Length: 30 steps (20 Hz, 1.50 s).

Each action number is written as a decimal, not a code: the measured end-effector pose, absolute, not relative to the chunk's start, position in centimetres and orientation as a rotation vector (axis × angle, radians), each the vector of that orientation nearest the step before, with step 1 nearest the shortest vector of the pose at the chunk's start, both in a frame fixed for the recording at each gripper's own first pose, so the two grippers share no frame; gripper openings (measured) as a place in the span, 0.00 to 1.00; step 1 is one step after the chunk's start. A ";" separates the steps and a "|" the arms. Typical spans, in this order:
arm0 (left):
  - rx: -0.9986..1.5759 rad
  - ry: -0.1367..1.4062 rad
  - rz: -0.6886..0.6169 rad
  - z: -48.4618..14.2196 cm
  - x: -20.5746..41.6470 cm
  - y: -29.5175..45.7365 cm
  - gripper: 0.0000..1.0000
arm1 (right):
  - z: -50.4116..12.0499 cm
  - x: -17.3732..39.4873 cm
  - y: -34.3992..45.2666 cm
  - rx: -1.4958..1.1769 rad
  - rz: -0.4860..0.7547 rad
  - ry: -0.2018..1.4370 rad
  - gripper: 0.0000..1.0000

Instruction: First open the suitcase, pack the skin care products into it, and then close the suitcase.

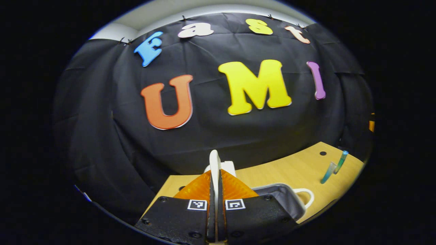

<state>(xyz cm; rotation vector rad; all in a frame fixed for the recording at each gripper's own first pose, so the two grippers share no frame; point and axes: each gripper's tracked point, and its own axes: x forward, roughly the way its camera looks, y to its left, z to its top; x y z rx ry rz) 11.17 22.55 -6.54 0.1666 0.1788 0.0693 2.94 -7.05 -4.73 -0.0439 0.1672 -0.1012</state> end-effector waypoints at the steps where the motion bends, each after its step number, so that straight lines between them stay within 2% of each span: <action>1: 0.129 0.177 0.099 -7.1 11.3 25.1 0.05 | -4.7 3.0 -6.5 -0.053 -0.099 0.173 0.79; 5: -0.026 0.237 0.232 -12.8 11.8 34.3 0.05 | -5.8 2.7 -3.5 -0.103 -0.076 0.215 0.80; 9: -0.223 0.374 0.293 -22.1 12.7 40.0 0.06 | -6.5 2.1 -1.0 -0.129 -0.066 0.246 0.80; 13: -0.303 0.554 0.315 -31.2 13.5 40.2 0.08 | -7.7 1.4 0.4 -0.140 -0.075 0.288 0.80; 18: -0.284 0.601 0.342 -33.8 14.2 39.9 0.18 | -8.4 1.0 0.2 -0.134 -0.101 0.318 0.79; 20: -0.235 0.608 0.363 -32.4 13.2 40.1 0.27 | -8.5 1.3 0.0 -0.120 -0.104 0.318 0.79; 22: -0.224 0.562 0.329 -29.6 12.5 38.7 0.41 | -8.5 1.5 -0.4 -0.091 -0.109 0.316 0.79; 25: -0.194 0.439 0.307 -22.7 12.0 35.0 1.00 | -8.5 1.7 -1.2 -0.071 -0.104 0.308 0.79; 30: -0.117 0.295 0.268 -13.7 9.7 21.9 0.98 | -9.6 0.7 -5.4 -0.049 -0.101 0.294 0.78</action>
